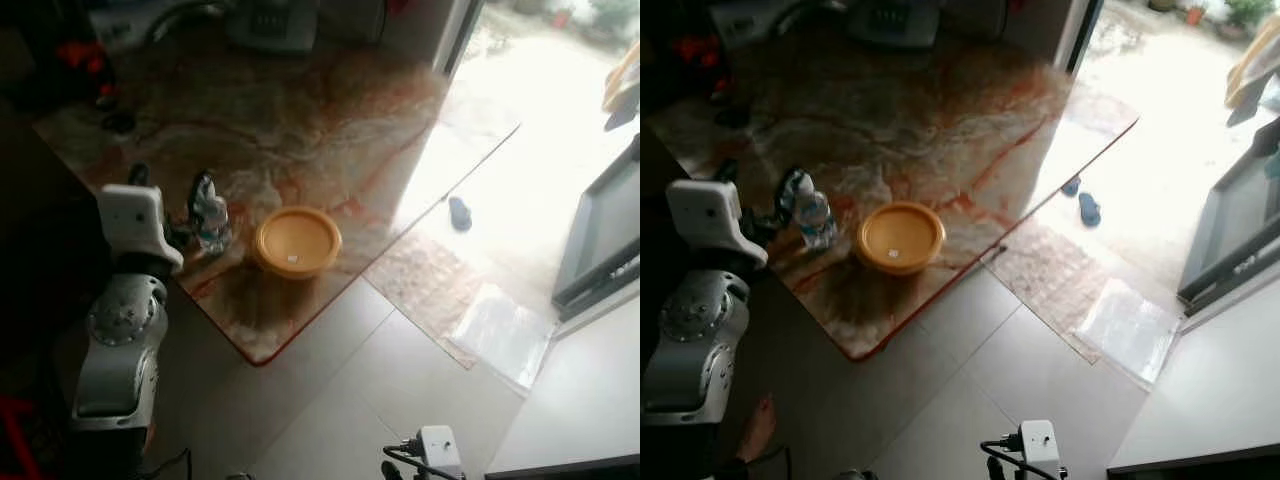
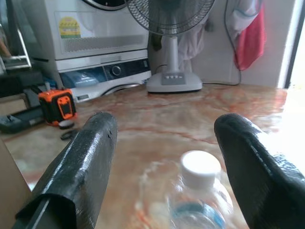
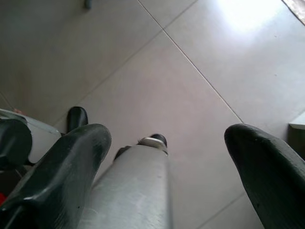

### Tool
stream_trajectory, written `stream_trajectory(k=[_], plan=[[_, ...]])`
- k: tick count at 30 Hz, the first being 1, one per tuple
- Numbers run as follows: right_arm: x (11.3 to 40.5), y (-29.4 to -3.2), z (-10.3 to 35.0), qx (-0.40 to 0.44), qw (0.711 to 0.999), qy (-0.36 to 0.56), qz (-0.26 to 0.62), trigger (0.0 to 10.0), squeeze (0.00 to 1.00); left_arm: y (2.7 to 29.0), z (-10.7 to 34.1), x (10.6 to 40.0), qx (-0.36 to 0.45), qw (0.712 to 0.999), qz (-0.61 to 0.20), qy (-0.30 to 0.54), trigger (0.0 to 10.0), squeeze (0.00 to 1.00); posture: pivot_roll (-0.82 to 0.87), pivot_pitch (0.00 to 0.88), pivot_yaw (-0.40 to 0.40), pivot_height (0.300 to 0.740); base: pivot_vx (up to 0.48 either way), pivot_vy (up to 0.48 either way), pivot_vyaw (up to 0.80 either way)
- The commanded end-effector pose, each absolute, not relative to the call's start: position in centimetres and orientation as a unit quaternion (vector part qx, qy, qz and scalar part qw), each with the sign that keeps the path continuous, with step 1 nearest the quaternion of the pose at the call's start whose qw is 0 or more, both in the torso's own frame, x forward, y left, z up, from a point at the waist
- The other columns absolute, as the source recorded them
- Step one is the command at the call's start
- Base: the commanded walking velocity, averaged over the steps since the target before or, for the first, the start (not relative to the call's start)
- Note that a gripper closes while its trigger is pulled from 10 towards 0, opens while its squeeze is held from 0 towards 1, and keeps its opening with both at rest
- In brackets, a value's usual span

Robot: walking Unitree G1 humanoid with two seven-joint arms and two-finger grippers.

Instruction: Restocking fridge

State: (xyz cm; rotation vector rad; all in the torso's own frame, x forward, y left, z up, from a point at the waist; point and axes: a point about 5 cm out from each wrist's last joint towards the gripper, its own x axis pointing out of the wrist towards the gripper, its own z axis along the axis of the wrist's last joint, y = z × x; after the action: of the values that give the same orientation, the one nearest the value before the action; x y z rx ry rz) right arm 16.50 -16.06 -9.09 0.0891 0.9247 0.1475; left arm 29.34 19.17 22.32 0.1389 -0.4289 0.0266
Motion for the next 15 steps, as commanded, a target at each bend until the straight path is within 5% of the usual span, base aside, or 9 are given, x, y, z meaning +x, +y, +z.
stream_trajectory(k=[1, 7, 15], plan=[[15.3, -17.5, -9.5, 0.039, 0.886, 0.460, 0.050, 10.0, 0.00, 18.2, 22.7, 29.3, 0.066, 0.972, -0.002, -0.224, 10.0, 0.00, -0.02, 0.168, -0.073, 0.740, 0.292, 0.000, 0.00], [15.5, -17.6, -9.4, 0.022, 0.889, 0.455, 0.056, 10.0, 0.00, 18.2, 23.0, 29.4, 0.064, 0.971, -0.001, -0.229, 10.0, 0.00, -0.01, 0.155, -0.071, 0.740, 0.293, 0.000, 0.00], [15.5, -17.6, -9.4, 0.033, 0.889, 0.455, 0.047, 10.0, 0.00, 17.9, 23.9, 29.3, 0.060, 0.970, -0.013, -0.237, 10.0, 0.00, -0.01, 0.163, -0.074, 0.740, 0.067, 0.000, 0.55]])
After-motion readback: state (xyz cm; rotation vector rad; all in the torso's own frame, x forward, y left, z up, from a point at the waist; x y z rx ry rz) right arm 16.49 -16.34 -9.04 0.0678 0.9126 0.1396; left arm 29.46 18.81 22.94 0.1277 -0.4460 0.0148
